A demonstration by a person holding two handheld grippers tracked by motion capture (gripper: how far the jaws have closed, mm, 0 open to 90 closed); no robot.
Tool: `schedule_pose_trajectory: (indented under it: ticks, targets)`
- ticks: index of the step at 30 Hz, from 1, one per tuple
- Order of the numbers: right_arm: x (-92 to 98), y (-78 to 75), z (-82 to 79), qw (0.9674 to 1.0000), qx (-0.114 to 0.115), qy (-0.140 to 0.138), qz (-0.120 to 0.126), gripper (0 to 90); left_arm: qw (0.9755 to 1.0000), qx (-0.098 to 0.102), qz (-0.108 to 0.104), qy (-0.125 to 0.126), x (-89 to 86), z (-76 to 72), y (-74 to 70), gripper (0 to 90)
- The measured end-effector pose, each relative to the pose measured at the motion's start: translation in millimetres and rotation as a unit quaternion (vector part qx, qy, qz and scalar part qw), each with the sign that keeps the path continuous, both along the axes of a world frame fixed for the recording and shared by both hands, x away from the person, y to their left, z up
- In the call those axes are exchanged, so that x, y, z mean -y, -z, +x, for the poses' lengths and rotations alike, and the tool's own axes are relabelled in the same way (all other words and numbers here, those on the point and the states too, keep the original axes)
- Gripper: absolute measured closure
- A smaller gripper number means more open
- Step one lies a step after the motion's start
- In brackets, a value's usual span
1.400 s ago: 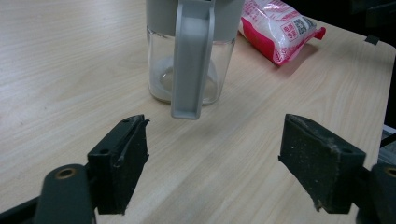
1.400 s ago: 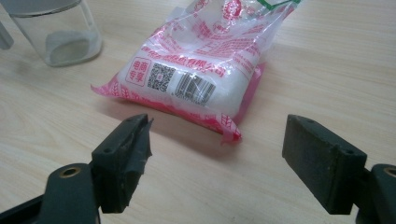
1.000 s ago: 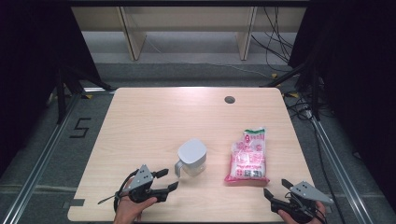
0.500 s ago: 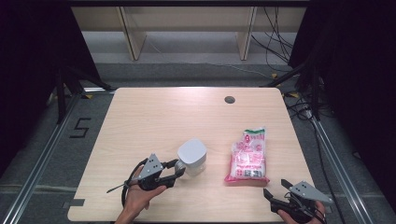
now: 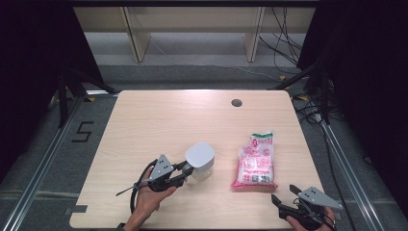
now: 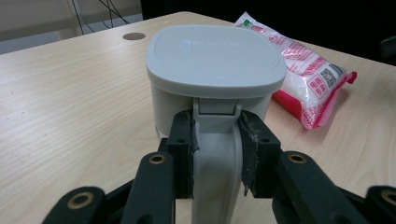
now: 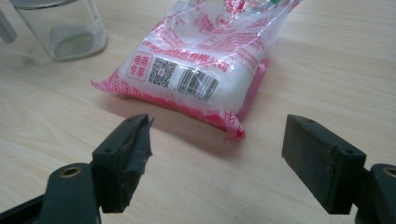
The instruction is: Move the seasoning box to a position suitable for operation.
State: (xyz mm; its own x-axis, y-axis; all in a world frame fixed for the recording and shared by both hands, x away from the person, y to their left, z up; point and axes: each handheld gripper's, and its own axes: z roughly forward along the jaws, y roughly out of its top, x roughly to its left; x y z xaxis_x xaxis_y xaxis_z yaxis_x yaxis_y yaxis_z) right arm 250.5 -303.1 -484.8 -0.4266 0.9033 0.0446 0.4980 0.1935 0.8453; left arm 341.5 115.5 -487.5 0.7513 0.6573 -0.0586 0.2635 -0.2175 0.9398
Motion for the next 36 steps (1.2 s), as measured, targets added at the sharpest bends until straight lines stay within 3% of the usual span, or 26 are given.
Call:
schedule_pose_trajectory:
  ticks: [3,8,9,12,14,15,16,17,19,21,22,25,28,30,33,36]
  targets:
    - [0.1,0.1,0.2,1.0,-0.001,-0.001,0.001,24.4,0.9999,0.005,0.005,0.011,3.6,7.9,-0.6,68.1]
    - [0.7,0.4,0.7,1.0,-0.003,-0.004,-0.002,24.5,0.9998,0.001,-0.008,0.017,10.8,21.2,0.9,68.1]
    - [-0.8,0.9,0.4,0.9999,-0.011,-0.001,0.01,24.5,0.9998,0.001,-0.008,0.017,10.8,21.2,0.9,68.0]
    - [-1.7,0.7,-0.7,0.9998,-0.015,0.003,0.013,24.6,0.9996,0.001,-0.012,0.024,13.1,29.5,1.9,67.8]
    - [-1.0,0.9,-0.1,0.9999,-0.012,-0.001,0.01,24.6,0.9998,0.01,0.01,0.016,12.9,31.3,2.5,66.9]
    - [-0.7,0.1,-0.7,0.9998,-0.018,-0.002,0.011,24.6,0.9989,0.023,0.042,0.003,12.9,31.0,2.5,65.4]
    - [-0.7,0.1,-0.7,0.9998,-0.018,-0.002,0.011,24.6,0.9989,0.023,0.042,0.003,12.9,31.0,2.5,65.7]
    - [-0.6,0.3,-0.6,0.9998,-0.016,-0.002,0.01,24.7,0.9976,0.029,0.062,-0.01,12.5,30.9,3.8,65.7]
    - [-0.3,0.1,-0.5,0.9999,-0.014,-0.002,0.008,24.9,0.9983,0.017,0.053,-0.017,9.1,33.1,7.3,67.0]
    - [0.9,-0.2,0.1,1.0,-0.005,-0.003,0.0,24.9,0.9974,0.026,0.064,-0.021,7.9,34.0,7.2,67.4]
    - [1.0,-0.2,0.0,1.0,-0.005,-0.002,0.001,24.9,0.9957,0.039,0.076,-0.036,6.1,36.3,7.3,67.4]
    - [1.1,-0.1,0.1,1.0,-0.005,-0.002,0.002,24.9,0.9951,0.04,0.078,-0.046,2.8,40.0,8.8,68.2]
    - [-1.2,0.1,-3.1,0.9993,-0.026,0.012,0.024,24.9,0.9962,0.031,0.067,-0.048,1.5,45.3,12.0,68.7]
    - [1.1,1.1,-1.4,0.9997,-0.017,0.009,0.016,24.9,0.9962,0.032,0.067,-0.047,2.2,47.6,12.9,68.9]
    - [2.2,1.5,-1.4,0.9991,-0.029,0.017,0.027,24.9,0.9968,0.028,0.059,-0.045,2.9,51.0,14.1,69.2]
    - [4.6,2.6,2.1,0.9998,-0.014,-0.003,0.013,24.9,0.9967,0.026,0.063,-0.045,4.4,54.5,15.2,69.5]
